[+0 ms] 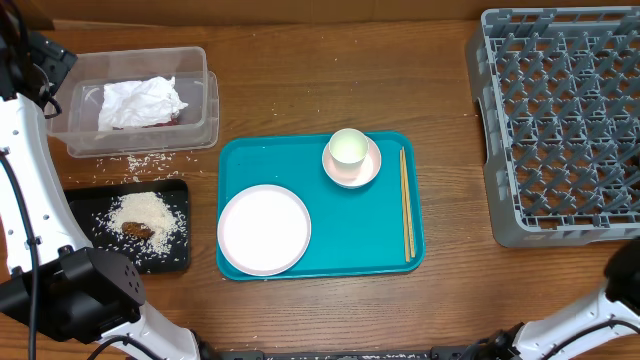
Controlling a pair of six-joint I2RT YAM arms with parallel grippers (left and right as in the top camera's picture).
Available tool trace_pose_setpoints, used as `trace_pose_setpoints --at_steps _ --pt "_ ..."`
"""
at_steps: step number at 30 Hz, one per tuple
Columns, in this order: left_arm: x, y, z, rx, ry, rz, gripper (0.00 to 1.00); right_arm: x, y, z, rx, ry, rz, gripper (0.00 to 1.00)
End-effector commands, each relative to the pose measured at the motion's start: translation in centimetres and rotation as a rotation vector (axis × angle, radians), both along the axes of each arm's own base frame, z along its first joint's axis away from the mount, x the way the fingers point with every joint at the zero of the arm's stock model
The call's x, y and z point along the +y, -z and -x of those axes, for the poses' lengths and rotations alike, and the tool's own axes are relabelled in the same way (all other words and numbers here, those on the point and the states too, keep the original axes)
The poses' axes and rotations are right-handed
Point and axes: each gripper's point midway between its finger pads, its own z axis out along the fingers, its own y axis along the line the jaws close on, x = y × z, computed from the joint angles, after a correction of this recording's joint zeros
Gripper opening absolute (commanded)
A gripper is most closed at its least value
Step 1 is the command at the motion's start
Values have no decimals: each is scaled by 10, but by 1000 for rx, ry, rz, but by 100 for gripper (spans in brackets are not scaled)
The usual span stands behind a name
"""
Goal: Sort waste into correct bins and load items into the dishwasher
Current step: 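Move the right gripper to the pink-rimmed cup and grasp it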
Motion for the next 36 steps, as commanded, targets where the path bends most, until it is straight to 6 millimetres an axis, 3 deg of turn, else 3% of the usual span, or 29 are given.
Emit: trace_pose_setpoints --at_steps 1,4,8,12,14,15,20,22,25,30,36 --pt "5 1 1 12 -1 -17 100 126 -41 -15 -194 -432 -18 20" --pt "5 1 1 13 -1 -17 100 185 -13 -22 -60 -532 74 29" --pt "5 1 1 12 -1 -17 100 259 22 -23 117 -634 268 51" --pt "5 1 1 13 -1 -17 100 329 41 -15 192 -736 478 67" --pt "5 1 1 12 -1 -17 100 358 47 -10 228 -735 577 70" --pt "5 1 1 12 -1 -17 100 382 51 -4 243 -741 653 70" --pt "5 1 1 12 -1 -17 100 442 69 16 264 -780 804 69" --pt "5 1 1 13 -1 -17 100 469 88 24 286 -790 867 66" --pt "5 1 1 12 -1 -17 100 496 108 35 295 -856 891 67" --pt "5 1 1 12 -1 -17 100 513 132 46 326 -909 921 65" --pt "5 1 1 12 -1 -17 100 514 151 48 366 -926 934 46"
